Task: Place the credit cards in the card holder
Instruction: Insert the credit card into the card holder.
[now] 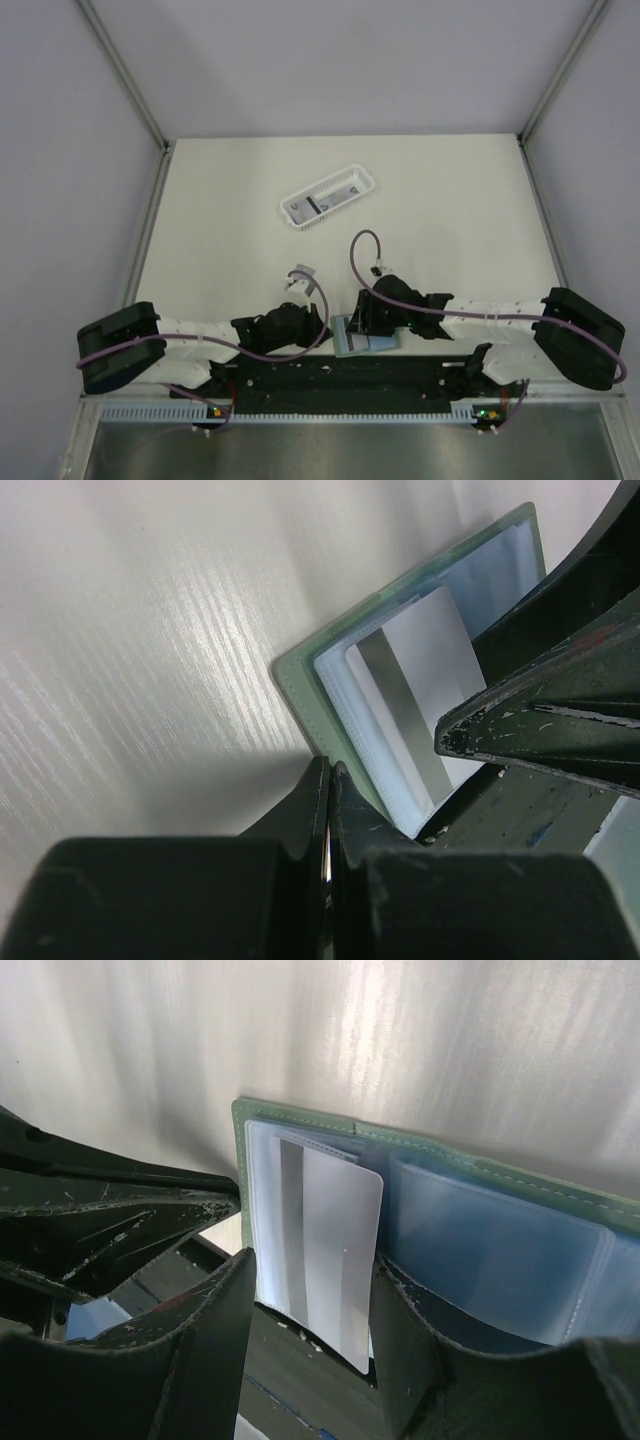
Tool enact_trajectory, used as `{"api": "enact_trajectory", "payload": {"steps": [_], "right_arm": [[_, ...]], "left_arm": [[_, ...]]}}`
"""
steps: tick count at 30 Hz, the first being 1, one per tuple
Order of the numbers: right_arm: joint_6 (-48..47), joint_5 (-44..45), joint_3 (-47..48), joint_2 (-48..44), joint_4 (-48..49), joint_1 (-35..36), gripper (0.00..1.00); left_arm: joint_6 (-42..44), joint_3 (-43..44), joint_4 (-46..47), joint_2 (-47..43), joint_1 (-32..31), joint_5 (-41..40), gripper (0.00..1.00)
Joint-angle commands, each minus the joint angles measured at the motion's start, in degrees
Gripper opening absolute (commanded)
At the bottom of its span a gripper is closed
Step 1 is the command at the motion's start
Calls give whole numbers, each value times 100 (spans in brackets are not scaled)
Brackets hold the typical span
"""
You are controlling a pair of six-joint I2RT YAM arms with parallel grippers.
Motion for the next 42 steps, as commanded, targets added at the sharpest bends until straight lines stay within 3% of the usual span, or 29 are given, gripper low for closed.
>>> {"api": "enact_trajectory", "payload": {"steps": [1, 9, 15, 31, 42], "right_arm": [[43, -49, 337, 265, 339, 210, 48], [-18, 126, 829, 661, 68, 544, 48], [-255, 943, 1313, 618, -1022, 773, 48], [-484, 1585, 2086, 292, -2648, 825, 51], [-431, 1568, 1928, 494, -2544, 834, 49]], "left_arm": [[26, 36, -83, -98, -49, 39, 0], [35, 53, -144, -203, -49, 13, 0], [17, 9, -171, -274, -49, -14, 0], [-70, -114, -329, -538, -49, -189, 0], [-44, -70, -267, -423, -49, -154, 0]]}}
